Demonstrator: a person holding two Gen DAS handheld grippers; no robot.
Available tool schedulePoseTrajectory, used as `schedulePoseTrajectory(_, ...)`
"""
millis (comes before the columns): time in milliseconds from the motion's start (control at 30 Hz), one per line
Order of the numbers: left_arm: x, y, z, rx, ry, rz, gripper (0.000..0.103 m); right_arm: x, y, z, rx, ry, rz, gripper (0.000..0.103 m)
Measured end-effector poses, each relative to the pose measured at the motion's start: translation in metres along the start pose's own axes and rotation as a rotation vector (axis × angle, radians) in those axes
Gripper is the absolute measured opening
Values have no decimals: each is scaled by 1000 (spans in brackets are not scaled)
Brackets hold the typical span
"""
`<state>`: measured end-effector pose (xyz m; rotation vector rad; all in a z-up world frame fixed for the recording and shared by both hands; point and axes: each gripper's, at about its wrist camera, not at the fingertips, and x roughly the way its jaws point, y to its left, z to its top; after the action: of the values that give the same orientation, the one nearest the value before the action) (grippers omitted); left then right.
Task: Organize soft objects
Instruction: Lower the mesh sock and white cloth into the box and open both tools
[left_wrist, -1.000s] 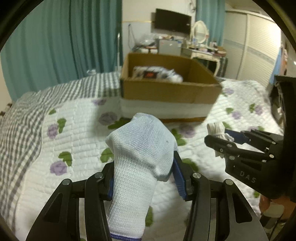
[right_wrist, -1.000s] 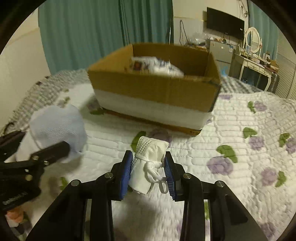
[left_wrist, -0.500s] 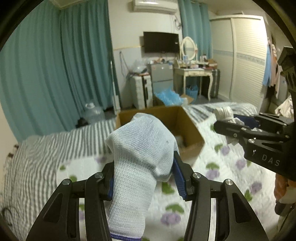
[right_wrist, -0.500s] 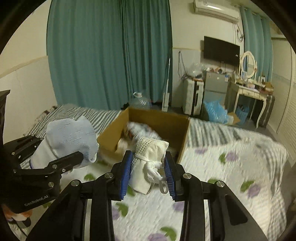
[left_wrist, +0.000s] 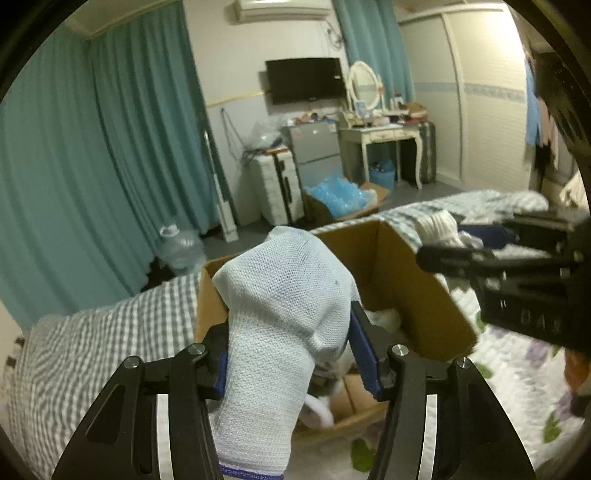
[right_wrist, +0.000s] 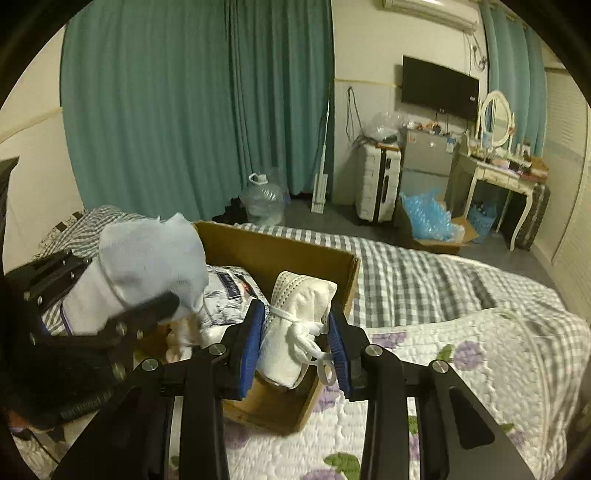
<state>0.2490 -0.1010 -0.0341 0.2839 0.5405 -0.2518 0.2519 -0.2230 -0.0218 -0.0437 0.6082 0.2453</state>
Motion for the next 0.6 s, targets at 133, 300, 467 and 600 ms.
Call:
schedulePoseTrajectory(133, 7, 4, -4, 1, -30, 61, 81, 23, -5, 0, 19, 15, 9, 34)
schedulePoseTrajectory(300, 5, 24, -4, -49, -26, 78, 81, 37, -8, 2, 26, 25, 26, 37)
schedulePoseTrajectory(467, -17, 34, -9, -77, -32, 86, 81, 39, -2, 11, 47, 25, 6, 85)
schedulePoseTrajectory(600, -48, 42, -10, -96, -46, 97, 81, 14, -3, 16, 93, 0, -13, 86)
